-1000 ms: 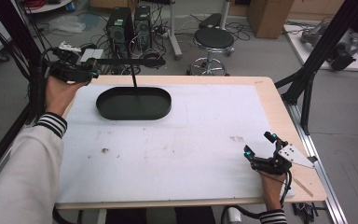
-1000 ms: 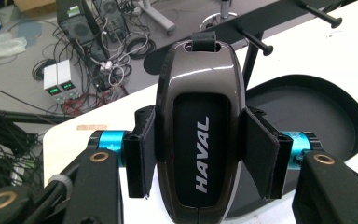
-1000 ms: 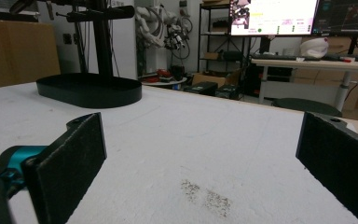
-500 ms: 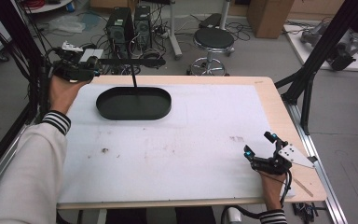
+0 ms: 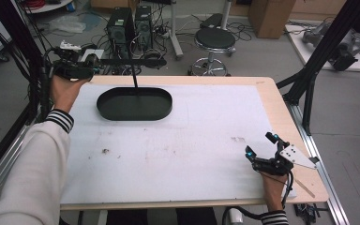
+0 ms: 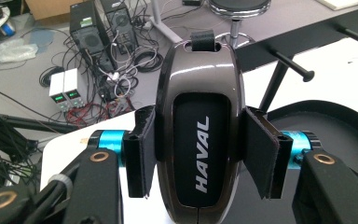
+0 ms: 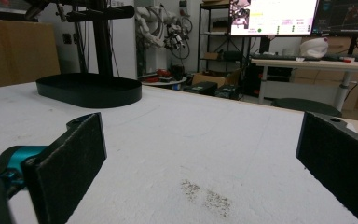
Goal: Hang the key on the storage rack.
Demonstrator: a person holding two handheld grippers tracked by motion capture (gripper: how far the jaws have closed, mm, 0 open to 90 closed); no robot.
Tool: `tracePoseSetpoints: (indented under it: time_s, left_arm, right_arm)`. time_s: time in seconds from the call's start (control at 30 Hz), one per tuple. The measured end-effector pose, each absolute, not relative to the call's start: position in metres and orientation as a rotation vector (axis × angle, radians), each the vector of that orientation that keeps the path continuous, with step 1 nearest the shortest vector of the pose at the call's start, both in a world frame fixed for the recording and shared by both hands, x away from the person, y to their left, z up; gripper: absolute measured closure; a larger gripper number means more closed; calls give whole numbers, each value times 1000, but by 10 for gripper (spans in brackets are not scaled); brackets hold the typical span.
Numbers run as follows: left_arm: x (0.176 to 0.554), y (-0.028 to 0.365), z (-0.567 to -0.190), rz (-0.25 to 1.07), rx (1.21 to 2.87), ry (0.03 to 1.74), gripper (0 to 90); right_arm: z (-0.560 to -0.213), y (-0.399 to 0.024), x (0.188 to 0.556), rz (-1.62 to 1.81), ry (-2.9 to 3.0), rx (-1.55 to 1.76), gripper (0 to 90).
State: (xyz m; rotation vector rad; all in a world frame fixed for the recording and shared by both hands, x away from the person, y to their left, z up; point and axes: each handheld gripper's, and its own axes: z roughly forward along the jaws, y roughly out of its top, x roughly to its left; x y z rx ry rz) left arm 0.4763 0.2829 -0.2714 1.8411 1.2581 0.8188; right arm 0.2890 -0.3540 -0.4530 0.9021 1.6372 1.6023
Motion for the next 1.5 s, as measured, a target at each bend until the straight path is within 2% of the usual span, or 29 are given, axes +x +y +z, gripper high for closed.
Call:
tracePoseSetpoints:
  time_s: [0.47, 0.7, 1.3, 1.5]
  left_arm:
    - [479, 289, -282, 811, 1900, 1326, 487]
    - [476, 290, -307, 791, 1909, 1363, 487]
    - [480, 278, -340, 730, 1932, 1398, 487]
    - [478, 278, -345, 819, 1976, 1309, 482]
  right_arm:
    - [-453, -354, 289, 1602, 1638, 902, 5]
    - [-453, -354, 289, 1606, 1638, 902, 5]
    - [-453, -354, 289, 1606, 1638, 902, 5]
    - [-453, -354, 289, 1604, 1638, 900, 5]
